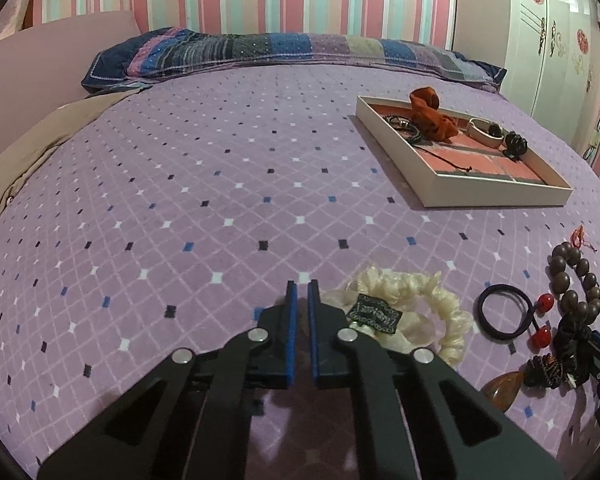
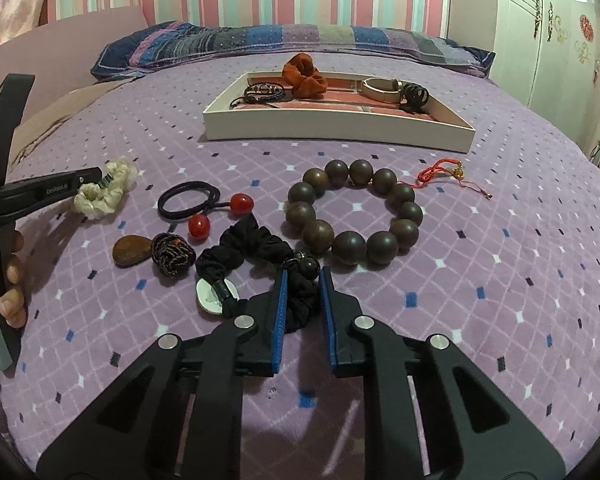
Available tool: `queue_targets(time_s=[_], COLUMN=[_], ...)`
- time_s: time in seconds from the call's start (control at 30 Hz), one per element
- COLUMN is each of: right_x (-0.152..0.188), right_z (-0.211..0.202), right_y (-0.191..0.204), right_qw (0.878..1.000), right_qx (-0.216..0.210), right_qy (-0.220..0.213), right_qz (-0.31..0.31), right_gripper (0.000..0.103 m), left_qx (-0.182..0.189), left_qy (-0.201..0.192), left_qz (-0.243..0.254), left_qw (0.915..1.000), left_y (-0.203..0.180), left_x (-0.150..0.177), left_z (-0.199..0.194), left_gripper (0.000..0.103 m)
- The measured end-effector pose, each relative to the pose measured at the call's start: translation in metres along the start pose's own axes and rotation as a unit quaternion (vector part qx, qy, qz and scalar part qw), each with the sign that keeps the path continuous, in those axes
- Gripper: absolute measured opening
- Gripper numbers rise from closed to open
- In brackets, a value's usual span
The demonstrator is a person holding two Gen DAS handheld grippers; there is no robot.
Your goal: Organize jewelry
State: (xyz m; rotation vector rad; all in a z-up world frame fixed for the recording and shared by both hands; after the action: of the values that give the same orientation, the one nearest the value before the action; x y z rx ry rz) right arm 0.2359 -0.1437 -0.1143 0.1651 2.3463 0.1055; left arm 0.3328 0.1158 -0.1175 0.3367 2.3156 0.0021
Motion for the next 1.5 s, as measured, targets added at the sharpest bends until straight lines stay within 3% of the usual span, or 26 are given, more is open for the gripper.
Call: queue_targets(time_s=[0.27, 0.47, 1.0, 1.07, 1.1, 1.13, 1.17, 1.3, 1.5], right_x=[-0.004, -0.005, -0.005, -0.005, -0.005, -0.005, -0.005, -0.005, -0.005], right_z=[-0.004, -0.004, 0.000, 0.000, 0.000, 0.000, 0.000, 0.000, -0.001], right_y=[0.001, -0.002, -0.004, -0.004, -0.005, -0.005, -0.005, -0.005, -0.006], right_qw=[1.000, 1.000, 1.000, 1.000, 1.000, 1.000, 1.000, 1.000, 1.000], right_qx=[-0.013, -0.016, -0.026, -0.026, -0.027, -0.027, -0.027, -0.027, -0.028], right_qy=[-0.004, -0.004, 0.003, 0.004, 0.004, 0.004, 0.004, 0.004, 0.005], right_qz=[0.002, 0.004, 0.009, 0.009, 0.009, 0.009, 0.009, 0.009, 0.011], right_gripper=[0.016, 0.016, 0.016, 0.016, 0.016, 0.016, 0.016, 0.016, 0.016], left_qx=[0.000, 0.021, 0.056, 0.054, 0.050, 0.041, 0.035, 0.051, 0.047], left_qy=[-0.013, -0.030, -0.022, -0.020, -0.022, -0.033, -0.043, -0.042, -0.001], left_qz=[-0.008, -0.034, -0.035, -0.037, -0.038, -0.039, -0.038, -0.036, 0.010], left_qw=[0.9999, 0.9988, 0.9975, 0.9976, 0.9978, 0.9979, 0.9977, 0.9972, 0.9988], left_y=[0.003, 0.008, -0.003, -0.002, -0.001, 0.000, 0.001, -0.002, -0.023], left_x=[-0.002, -0.007, -0.004, -0.003, -0.004, -0.005, -0.007, -0.007, 0.006], left_z=[-0.006, -0.014, -0.016, -0.016, -0.017, -0.021, -0.025, -0.030, -0.015], left_gripper=[0.003, 0.003, 0.005, 0.021, 0.052, 0.064, 0.069, 0.069, 0.069])
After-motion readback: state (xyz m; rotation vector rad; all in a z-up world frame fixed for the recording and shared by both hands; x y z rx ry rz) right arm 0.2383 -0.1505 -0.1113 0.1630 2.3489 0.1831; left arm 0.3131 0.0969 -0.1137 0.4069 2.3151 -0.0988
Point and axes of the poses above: each gripper's, at about its wrist camera, not at the fingertips, and z roughly the way its jaws point, y to its left, x to its underside, the point moved 7 cm from there along z, roughly the way its jaws point, and after that the axes turned 9 degrees about z, right-handed, at the moved point
